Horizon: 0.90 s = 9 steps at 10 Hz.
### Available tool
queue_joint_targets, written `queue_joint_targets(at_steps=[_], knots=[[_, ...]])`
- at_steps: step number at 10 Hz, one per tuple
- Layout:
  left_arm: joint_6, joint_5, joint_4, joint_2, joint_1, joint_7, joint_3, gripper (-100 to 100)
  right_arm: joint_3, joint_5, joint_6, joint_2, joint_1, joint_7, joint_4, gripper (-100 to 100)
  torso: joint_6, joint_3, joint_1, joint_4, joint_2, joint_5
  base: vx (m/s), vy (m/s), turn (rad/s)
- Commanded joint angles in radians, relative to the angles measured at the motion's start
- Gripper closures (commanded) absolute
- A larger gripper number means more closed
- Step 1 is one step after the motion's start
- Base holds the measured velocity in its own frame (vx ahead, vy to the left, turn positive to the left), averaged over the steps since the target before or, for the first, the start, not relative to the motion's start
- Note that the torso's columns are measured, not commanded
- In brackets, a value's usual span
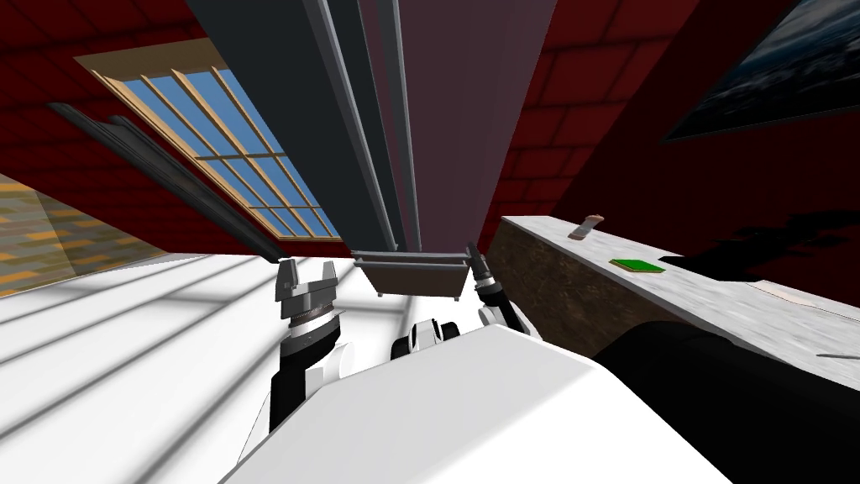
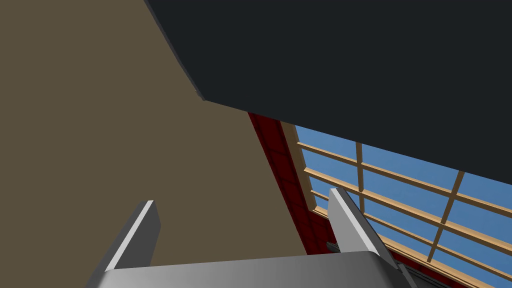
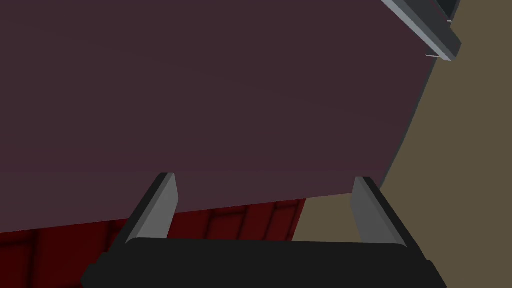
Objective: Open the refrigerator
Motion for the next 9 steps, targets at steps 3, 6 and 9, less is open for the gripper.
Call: queue_joint_targets(at_steps=[3, 6, 9], knots=[[0.000, 0.000, 0.000, 0.000, 0.000, 0.000, 0.000, 0, 0.008, 0.050, -0.063, -0.019, -0.007, 0.133, 0.038, -100, 0.000, 0.001, -0.001, 0.000, 0.001, 0.000, 0.071, 0.044, 0.001], [0.000, 0.000, 0.000, 0.000, 0.000, 0.000, 0.000, 0, 0.010, 0.070, -0.089, -0.026, -0.010, 0.217, 0.055, -100, 0.000, 0.000, 0.000, 0.000, 0.000, 0.000, 0.075, 0.049, -0.001], [0.000, 0.000, 0.000, 0.000, 0.000, 0.000, 0.000, 0, 0.013, 0.092, -0.116, -0.032, -0.013, 0.293, 0.073, -100, 0.000, 0.001, 0.000, 0.001, 0.002, 0.000, 0.052, 0.035, -0.002]])
